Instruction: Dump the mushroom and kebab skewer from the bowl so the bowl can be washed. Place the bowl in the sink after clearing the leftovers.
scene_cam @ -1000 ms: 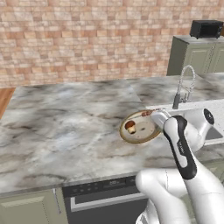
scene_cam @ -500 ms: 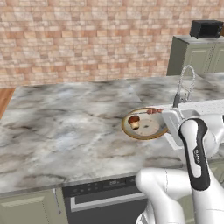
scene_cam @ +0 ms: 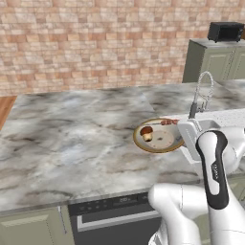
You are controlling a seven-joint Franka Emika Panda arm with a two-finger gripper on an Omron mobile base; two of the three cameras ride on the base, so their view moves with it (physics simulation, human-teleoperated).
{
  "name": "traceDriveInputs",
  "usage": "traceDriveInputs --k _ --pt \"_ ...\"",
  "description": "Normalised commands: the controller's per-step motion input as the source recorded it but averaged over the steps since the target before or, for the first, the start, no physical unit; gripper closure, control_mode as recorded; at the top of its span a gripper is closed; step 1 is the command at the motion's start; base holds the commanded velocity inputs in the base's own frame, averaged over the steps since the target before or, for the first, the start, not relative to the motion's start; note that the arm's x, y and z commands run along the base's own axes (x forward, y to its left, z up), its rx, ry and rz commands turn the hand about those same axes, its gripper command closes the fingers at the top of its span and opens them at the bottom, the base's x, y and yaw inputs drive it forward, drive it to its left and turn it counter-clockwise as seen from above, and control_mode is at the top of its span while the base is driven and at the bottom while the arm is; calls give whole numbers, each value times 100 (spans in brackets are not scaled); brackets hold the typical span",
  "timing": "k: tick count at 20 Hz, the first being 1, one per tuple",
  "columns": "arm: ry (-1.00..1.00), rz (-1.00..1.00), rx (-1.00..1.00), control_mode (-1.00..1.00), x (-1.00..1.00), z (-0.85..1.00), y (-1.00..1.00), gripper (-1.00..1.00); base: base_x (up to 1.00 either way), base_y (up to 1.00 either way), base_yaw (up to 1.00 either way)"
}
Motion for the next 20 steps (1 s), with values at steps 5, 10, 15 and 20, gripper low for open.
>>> traceDriveInputs --k 5,10,15,20 --pt "0 0 0 -100 -9 0 -5 100 0 0 0" --pt "0 0 0 100 -8 0 -5 100 -14 -33 0" --pt "0 0 0 100 0 0 0 100 0 -70 -4" --pt "0 0 0 100 0 0 0 100 0 -80 -5"
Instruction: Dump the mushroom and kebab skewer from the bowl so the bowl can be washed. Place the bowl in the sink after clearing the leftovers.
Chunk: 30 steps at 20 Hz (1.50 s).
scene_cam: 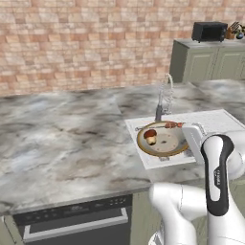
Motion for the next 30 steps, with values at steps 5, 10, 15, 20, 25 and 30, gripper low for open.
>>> traceDriveInputs --k 5,10,15,20,25,30 --pt "0 0 0 100 0 0 0 100 0 -82 -4" --pt "0 0 0 100 0 0 0 100 0 -60 0" --pt "0 0 0 100 0 0 0 100 12 -24 0" --pt "0 0 0 100 0 0 0 100 35 -6 0" --pt "0 0 0 100 0 0 0 100 32 -10 0" --pt "-1 0 0 -100 9 0 -1 100 15 -5 0"
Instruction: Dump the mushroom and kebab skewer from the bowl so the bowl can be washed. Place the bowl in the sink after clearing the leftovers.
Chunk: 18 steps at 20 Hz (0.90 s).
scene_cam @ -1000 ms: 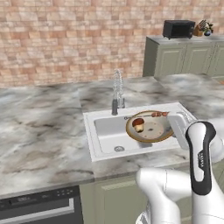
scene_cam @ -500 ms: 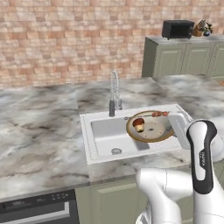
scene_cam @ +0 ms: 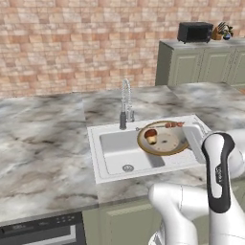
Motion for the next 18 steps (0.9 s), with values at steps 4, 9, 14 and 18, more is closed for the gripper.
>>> traceDriveInputs --k 4,9,14,18 --pt "0 0 -2 -100 30 -19 0 100 0 0 0" --pt "5 0 -5 -100 25 -44 0 100 0 0 0" --pt "17 0 -8 -100 34 -35 5 100 0 0 0" --pt "11 0 -5 -100 28 -18 28 100 0 0 0"
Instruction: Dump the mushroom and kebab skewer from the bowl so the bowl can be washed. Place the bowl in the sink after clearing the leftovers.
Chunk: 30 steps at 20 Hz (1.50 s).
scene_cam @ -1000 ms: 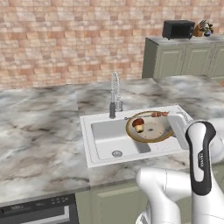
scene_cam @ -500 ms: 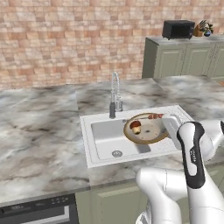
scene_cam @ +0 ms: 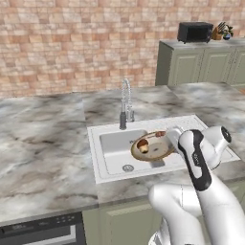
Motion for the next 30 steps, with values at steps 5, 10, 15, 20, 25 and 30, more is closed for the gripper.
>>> traceDriveInputs --k 5,10,15,20,25,30 --pt "4 1 -1 -100 22 -17 44 100 0 0 0" --pt "4 0 0 -100 13 -19 13 100 0 0 0" --pt "0 0 0 -100 30 -36 9 100 0 0 0" --pt "0 0 0 -100 33 -38 15 100 0 0 0" --pt "0 0 0 -100 24 -39 15 100 0 0 0" --pt "0 0 -4 -100 17 -41 11 100 0 0 0"
